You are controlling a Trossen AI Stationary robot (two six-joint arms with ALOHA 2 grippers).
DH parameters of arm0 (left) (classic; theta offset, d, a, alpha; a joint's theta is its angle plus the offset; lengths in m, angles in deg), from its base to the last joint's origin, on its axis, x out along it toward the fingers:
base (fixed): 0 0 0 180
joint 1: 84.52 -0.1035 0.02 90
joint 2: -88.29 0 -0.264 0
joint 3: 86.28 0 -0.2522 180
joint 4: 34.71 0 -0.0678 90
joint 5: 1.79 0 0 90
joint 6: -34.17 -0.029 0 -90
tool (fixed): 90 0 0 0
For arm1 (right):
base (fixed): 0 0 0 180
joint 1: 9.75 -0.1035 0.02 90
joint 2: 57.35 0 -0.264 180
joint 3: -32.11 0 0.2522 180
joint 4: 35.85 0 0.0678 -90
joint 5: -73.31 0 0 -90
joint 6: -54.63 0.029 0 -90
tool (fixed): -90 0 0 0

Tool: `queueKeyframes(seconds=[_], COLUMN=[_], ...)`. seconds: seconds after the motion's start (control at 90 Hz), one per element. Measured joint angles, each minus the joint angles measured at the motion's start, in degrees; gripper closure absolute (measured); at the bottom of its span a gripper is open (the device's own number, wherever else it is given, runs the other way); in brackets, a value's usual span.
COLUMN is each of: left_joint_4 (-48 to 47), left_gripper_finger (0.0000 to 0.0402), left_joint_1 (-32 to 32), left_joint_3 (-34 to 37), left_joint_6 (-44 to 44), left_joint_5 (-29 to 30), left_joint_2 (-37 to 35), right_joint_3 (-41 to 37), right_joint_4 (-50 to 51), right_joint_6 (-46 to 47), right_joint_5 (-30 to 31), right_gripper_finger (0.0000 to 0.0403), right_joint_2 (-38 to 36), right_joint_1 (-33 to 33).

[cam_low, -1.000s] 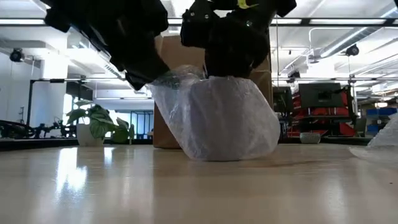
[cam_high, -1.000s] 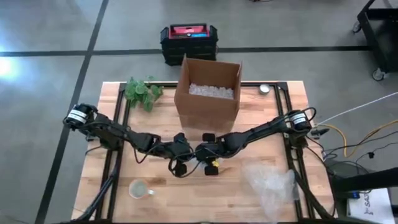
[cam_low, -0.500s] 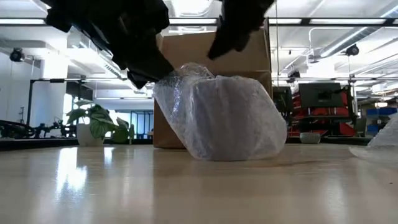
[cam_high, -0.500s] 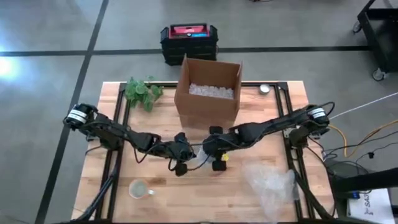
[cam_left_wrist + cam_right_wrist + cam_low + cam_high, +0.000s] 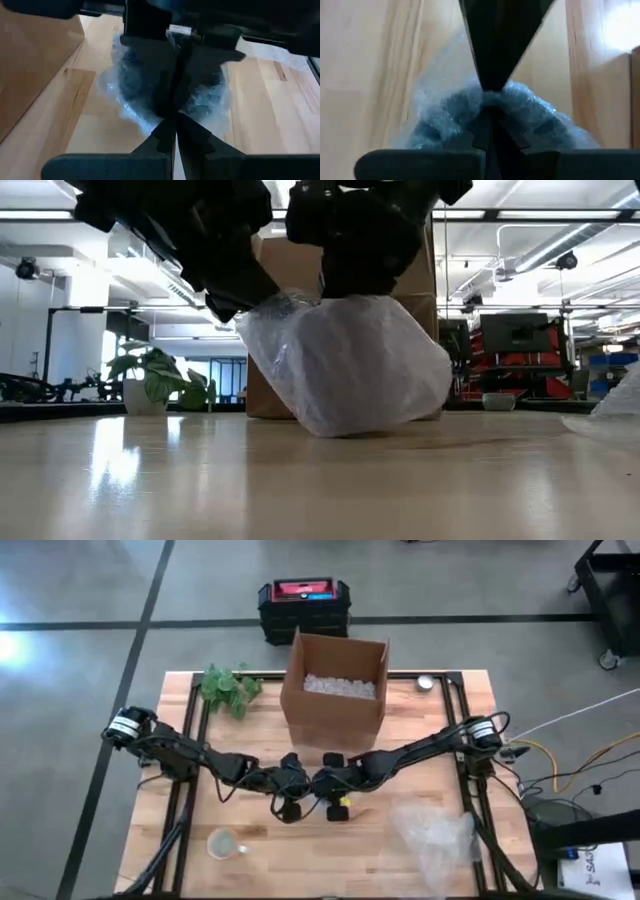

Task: Wrap mug
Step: Wrap the blue cup in bubble wrap

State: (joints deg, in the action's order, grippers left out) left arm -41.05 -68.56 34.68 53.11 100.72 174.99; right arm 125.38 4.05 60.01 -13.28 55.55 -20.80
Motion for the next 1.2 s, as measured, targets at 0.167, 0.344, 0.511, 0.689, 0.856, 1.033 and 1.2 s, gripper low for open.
queueKeyframes(seconds=[0.167, 0.344, 0.511, 0.689, 0.856, 1.033, 1.2], left_joint_4=[0.06, 0.09, 0.19, 0.30, 0.26, 0.30, 0.19], left_gripper_finger=[0.0402, 0.0402, 0.0402, 0.0402, 0.0402, 0.0402, 0.0402], left_joint_1=[0.00, 0.00, 0.00, 0.00, 0.00, 0.00, 0.02], left_joint_3=[0.00, 0.00, 0.00, 0.00, 0.00, 0.00, 0.00], left_joint_6=[-0.24, -0.44, -0.44, -0.44, -0.44, -0.44, -0.42], left_joint_5=[0.00, -0.02, 0.00, -0.02, -0.02, -0.02, -0.02], left_joint_2=[0.02, 0.02, 0.02, 0.02, 0.02, 0.02, 0.02], right_joint_3=[0.01, -0.16, 0.25, 0.32, 0.03, 0.08, 0.45], right_joint_4=[0.78, 3.24, 4.30, 5.25, 4.72, 4.65, 4.60], right_joint_6=[-0.04, -0.04, -0.04, -0.70, -0.90, -1.29, -1.29], right_joint_5=[-0.27, -0.92, -1.06, -1.81, -5.50, -5.52, -5.86], right_gripper_finger=[0.0401, 0.0401, 0.0401, 0.0401, 0.0401, 0.0401, 0.0401], right_joint_2=[0.51, -4.02, -9.49, -12.07, -9.38, -2.72, 1.73], right_joint_1=[-0.04, -0.04, -0.07, -0.19, -0.53, 0.00, 0.72])
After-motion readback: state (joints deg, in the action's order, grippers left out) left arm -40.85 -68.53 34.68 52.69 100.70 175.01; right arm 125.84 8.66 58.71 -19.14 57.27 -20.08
